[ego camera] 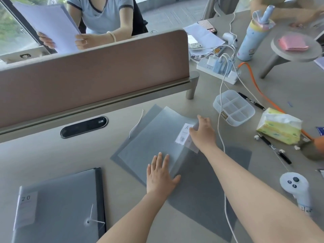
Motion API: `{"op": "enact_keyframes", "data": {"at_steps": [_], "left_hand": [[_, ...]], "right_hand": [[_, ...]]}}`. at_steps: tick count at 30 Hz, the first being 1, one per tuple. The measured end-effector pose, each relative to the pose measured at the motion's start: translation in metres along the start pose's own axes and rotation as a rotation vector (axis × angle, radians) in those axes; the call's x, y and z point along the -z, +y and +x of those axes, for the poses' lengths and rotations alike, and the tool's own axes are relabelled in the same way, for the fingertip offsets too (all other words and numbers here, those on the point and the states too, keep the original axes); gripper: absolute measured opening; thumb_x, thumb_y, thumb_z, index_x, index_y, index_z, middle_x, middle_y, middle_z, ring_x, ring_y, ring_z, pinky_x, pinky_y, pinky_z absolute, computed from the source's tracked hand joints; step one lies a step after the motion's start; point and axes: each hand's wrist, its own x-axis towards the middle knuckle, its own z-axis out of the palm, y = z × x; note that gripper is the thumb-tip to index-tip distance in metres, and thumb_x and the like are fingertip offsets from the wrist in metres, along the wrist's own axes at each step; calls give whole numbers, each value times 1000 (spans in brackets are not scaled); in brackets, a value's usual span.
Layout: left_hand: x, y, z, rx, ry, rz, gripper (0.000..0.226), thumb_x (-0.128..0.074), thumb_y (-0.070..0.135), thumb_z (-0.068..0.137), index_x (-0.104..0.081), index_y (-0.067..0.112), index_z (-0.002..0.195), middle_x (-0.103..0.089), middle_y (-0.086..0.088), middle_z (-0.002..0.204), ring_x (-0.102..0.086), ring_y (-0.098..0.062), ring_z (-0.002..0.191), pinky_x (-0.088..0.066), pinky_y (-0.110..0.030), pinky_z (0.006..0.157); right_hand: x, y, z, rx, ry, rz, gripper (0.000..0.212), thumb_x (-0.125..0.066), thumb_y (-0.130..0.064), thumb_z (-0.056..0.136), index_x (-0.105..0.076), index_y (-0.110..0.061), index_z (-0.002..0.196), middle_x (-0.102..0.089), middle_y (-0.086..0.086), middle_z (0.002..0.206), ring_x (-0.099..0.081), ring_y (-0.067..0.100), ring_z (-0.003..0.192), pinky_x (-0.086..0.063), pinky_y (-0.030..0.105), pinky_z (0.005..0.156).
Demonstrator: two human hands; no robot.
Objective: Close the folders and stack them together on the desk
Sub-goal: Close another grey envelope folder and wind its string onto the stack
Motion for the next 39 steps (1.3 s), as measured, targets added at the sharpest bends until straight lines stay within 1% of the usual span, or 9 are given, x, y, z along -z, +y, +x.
{"op": "enact_keyframes", "data": {"at_steps": [10,17,20,22,23,26,29,33,39], "left_hand": [[46,-6,-19,44,119,-267,77,-57,47,89,-19,30,154,-17,6,163,-17,-17,148,-33,-38,113],[87,-18,-37,15,273,-428,72,-61,38,90,-28,24,152,-35,7,156,-34,-17,140,-38,-31,105],[107,-24,-51,52,325,-516,53,-59,33,90,-44,26,139,-58,6,129,-54,-21,117,-45,-32,83],[119,-29,-61,49,394,-574,16,-58,29,89,-55,35,103,-61,11,91,-59,-20,87,-39,-29,62],[124,-33,-65,42,426,-616,14,-58,27,88,-50,38,85,-57,11,75,-55,-17,73,-34,-27,56],[140,-47,-78,57,495,-731,30,-59,23,88,-41,32,65,-46,10,52,-38,-11,49,-29,-27,48],[158,-63,-88,46,575,-815,38,-60,18,87,-32,23,62,-38,10,50,-27,-11,49,-24,-25,47],[185,-86,-98,2,631,-895,31,-61,19,89,-40,9,69,-35,8,54,-25,-11,53,-24,-28,48],[227,-131,-117,-31,649,-1121,21,-64,19,91,-57,0,83,-53,-1,64,-44,-15,59,-37,-31,55]], "right_hand": [[8,-69,-42,197,180,262,33,-56,-13,89,-67,-14,119,-53,-2,100,-50,14,83,-34,21,75],[4,-133,-87,335,196,422,25,-59,-9,86,-72,-12,107,-56,-3,90,-60,19,77,-49,28,80],[0,-158,-106,400,195,478,22,-60,-9,84,-73,-14,101,-58,-4,86,-60,15,76,-48,25,78],[-2,-173,-118,461,198,500,19,-61,-9,84,-73,-14,98,-56,-6,84,-57,12,74,-46,23,75],[-3,-181,-125,498,204,506,18,-61,-9,84,-73,-14,97,-56,-6,83,-57,10,73,-46,22,74],[-6,-205,-142,597,210,509,19,-60,-13,85,-73,-14,99,-56,-5,88,-55,7,71,-47,21,72],[-7,-228,-156,673,218,491,24,-60,-13,87,-72,-15,107,-55,-3,99,-52,8,64,-47,19,70],[-11,-249,-171,728,222,511,31,-59,-10,89,-67,-19,118,-52,-5,114,-50,9,64,-46,15,71],[-37,-253,-180,624,243,509,46,-61,-12,89,-54,-23,133,-45,-11,125,-56,18,104,-51,40,92]]}}
